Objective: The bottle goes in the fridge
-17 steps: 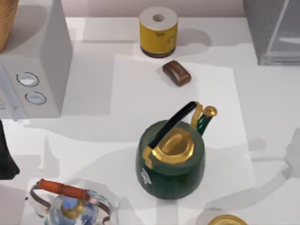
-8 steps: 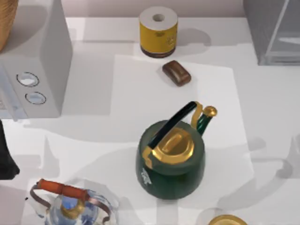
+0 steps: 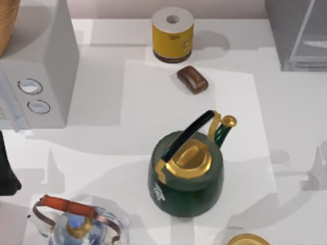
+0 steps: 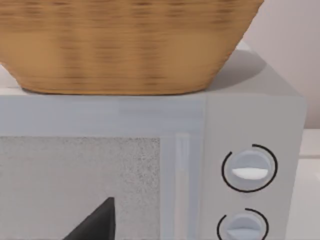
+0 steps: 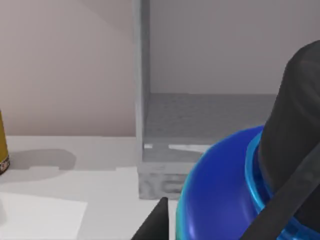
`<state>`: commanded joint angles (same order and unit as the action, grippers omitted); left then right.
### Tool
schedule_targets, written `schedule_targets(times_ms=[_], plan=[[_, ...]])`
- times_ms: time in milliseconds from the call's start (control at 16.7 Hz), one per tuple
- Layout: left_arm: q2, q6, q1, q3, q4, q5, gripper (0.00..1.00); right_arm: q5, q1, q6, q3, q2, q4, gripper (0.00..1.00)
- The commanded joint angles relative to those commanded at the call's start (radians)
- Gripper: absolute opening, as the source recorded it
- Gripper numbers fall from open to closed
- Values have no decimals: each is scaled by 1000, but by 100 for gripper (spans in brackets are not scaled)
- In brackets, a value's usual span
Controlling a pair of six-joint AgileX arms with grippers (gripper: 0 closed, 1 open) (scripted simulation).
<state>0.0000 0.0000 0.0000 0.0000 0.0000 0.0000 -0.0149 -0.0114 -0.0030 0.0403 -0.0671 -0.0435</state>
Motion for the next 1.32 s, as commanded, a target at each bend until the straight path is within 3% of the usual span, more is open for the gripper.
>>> schedule_targets(times_ms=[300, 1020, 1320], plan=[[0, 0, 0, 0, 0, 0, 100, -53, -38, 2, 160, -316, -184, 1], [0, 0, 0, 0, 0, 0, 100, -206, -191, 12, 723, -1590, -829, 1], [0, 0, 0, 0, 0, 0, 100, -234, -249, 15, 892, -1947, -1022, 1]])
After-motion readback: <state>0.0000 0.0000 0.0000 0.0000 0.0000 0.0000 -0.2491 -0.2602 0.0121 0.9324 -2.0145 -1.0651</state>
